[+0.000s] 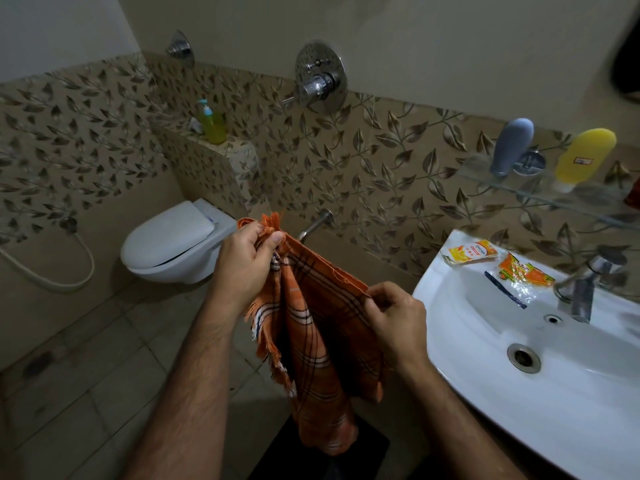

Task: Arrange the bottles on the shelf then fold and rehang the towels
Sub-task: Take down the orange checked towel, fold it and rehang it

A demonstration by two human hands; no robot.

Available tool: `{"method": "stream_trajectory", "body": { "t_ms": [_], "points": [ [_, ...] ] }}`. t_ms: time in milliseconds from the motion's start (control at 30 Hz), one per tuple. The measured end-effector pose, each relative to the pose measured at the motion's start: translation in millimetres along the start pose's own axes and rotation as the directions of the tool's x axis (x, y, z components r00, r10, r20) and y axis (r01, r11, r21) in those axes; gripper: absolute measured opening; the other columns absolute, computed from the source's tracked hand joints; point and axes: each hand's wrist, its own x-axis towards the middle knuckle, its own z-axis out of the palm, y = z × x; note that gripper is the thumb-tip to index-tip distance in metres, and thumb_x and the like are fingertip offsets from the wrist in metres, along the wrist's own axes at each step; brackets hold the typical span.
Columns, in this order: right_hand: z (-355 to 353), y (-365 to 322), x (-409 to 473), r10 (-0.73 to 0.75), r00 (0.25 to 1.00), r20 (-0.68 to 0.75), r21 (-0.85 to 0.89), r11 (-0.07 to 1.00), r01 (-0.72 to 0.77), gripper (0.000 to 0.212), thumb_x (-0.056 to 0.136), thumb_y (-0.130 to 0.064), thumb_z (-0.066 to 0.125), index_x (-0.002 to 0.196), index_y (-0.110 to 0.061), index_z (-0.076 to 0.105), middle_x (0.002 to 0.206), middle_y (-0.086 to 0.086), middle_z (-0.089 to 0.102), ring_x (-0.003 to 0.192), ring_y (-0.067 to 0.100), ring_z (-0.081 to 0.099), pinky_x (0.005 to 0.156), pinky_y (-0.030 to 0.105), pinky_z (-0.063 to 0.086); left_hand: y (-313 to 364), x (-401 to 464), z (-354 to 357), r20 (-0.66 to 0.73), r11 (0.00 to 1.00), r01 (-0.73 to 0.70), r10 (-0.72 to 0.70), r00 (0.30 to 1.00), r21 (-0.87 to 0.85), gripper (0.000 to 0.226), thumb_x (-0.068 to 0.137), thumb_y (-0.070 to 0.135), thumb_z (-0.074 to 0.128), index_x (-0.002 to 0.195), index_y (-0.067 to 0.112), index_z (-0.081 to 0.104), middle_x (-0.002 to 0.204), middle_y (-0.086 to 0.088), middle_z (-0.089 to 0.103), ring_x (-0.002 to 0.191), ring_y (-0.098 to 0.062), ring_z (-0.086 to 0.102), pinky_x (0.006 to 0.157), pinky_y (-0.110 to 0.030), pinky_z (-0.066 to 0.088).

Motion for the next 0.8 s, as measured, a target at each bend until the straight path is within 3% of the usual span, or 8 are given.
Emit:
{"method": "stream_trajectory", "body": {
  "t_ms": [100, 267, 367, 467, 533, 600, 667, 800],
  "points": [
    [-3.6, 3.3, 4.4, 0.123, 0.991, 0.044, 0.037, 0.991, -0.125, 0.019, 0.087, -0.024, 0.072, 0.104, -0.028, 0.069, 0.082, -0.014, 0.069, 0.077, 0.005, 0.067, 0.074, 0.030, 0.060, -13.6, -0.2, 0.4, 0.032, 1.000, 0.011, -0.012, 0.999, 0.008, 0.024, 0.095, 0.031, 0.057, 0.079, 0.014, 0.062, 0.076, -0.002, 0.066, 0.074, -0.014, 0.062, 0.067, -0.033, 0.048],
    [-14.1, -6.7, 12.6, 0.257, 0.939, 0.227, 0.310, 0.895, -0.320, 0.013, 0.087, -0.013, 0.070, 0.076, -0.014, 0.075, 0.072, 0.006, 0.073, 0.071, 0.019, 0.070, 0.068, 0.037, 0.059, -40.2, -0.8, 11.7, 0.059, 0.995, 0.098, -0.097, 0.993, -0.001, 0.020, 0.096, 0.028, 0.057, 0.077, 0.022, 0.059, 0.079, 0.002, 0.065, 0.076, -0.008, 0.060, 0.063, -0.025, 0.042],
    [-17.6, -18.6, 15.2, 0.257, 0.914, 0.314, 0.405, 0.835, -0.373, 0.011, 0.088, -0.010, 0.068, 0.079, -0.002, 0.070, 0.078, 0.018, 0.073, 0.073, 0.027, 0.071, 0.070, 0.043, 0.059, -64.7, 0.6, 23.8, 0.128, 0.981, 0.187, -0.192, 0.973, 0.053, 0.014, 0.096, 0.028, 0.055, 0.098, 0.018, 0.065, 0.103, -0.001, 0.064, 0.098, -0.016, 0.059, 0.080, -0.029, 0.045],
    [-15.3, -25.4, 18.7, 0.202, 0.945, 0.256, 0.349, 0.893, -0.286, 0.013, 0.087, -0.009, 0.068, 0.075, -0.005, 0.068, 0.073, 0.014, 0.073, 0.070, 0.028, 0.071, 0.065, 0.039, 0.060, -70.6, -4.6, 32.9, 0.135, 0.984, 0.177, -0.177, 0.975, 0.013, 0.032, 0.096, 0.022, 0.057, 0.124, 0.009, 0.061, 0.129, 0.001, 0.054, 0.120, -0.011, 0.047, 0.100, -0.027, 0.035],
    [-12.8, -27.6, 23.6, 0.160, 0.972, 0.173, 0.213, 0.957, -0.196, 0.014, 0.083, -0.013, 0.068, 0.069, -0.012, 0.067, 0.068, 0.007, 0.071, 0.070, 0.027, 0.069, 0.065, 0.042, 0.058, -64.8, -12.8, 36.7, 0.101, 0.988, 0.151, -0.146, 0.984, -0.042, 0.033, 0.095, 0.017, 0.058, 0.127, 0.008, 0.060, 0.131, 0.004, 0.052, 0.119, -0.007, 0.045, 0.099, -0.022, 0.033],
    [-11.6, -30.6, 28.1, 0.123, 0.983, 0.136, 0.099, 0.986, -0.137, 0.014, 0.080, -0.016, 0.069, 0.066, -0.016, 0.067, 0.065, 0.003, 0.068, 0.067, 0.022, 0.066, 0.065, 0.042, 0.056, -60.3, -21.0, 39.9, 0.107, 0.984, 0.120, -0.107, 0.989, -0.129, 0.029, 0.094, 0.015, 0.059, 0.122, 0.011, 0.063, 0.127, 0.004, 0.058, 0.118, -0.013, 0.054, 0.099, -0.028, 0.041],
    [-11.8, -34.4, 29.7, 0.060, 0.986, 0.158, 0.012, 0.998, -0.063, 0.013, 0.080, -0.017, 0.069, 0.066, -0.018, 0.067, 0.063, -0.001, 0.067, 0.065, 0.015, 0.064, 0.063, 0.039, 0.054, -51.9, -27.9, 44.4, 0.215, 0.965, 0.053, 0.003, 0.977, -0.257, 0.024, 0.094, 0.013, 0.059, 0.117, 0.014, 0.066, 0.129, 0.011, 0.060, 0.116, -0.017, 0.060, 0.098, -0.034, 0.047],
    [-14.6, -41.4, 25.8, -0.092, 0.964, 0.249, -0.102, 0.987, 0.121, 0.029, 0.079, -0.016, 0.071, 0.057, -0.028, 0.058, 0.054, -0.010, 0.058, 0.057, 0.004, 0.055, 0.052, 0.020, 0.039, -30.4, -31.2, 56.6, 0.461, 0.944, -0.124, 0.260, 0.848, -0.304, 0.018, 0.093, 0.012, 0.061, 0.104, 0.001, 0.069, 0.150, 0.023, 0.038, 0.125, 0.001, 0.050, 0.103, -0.017, 0.037]
  ]
}}
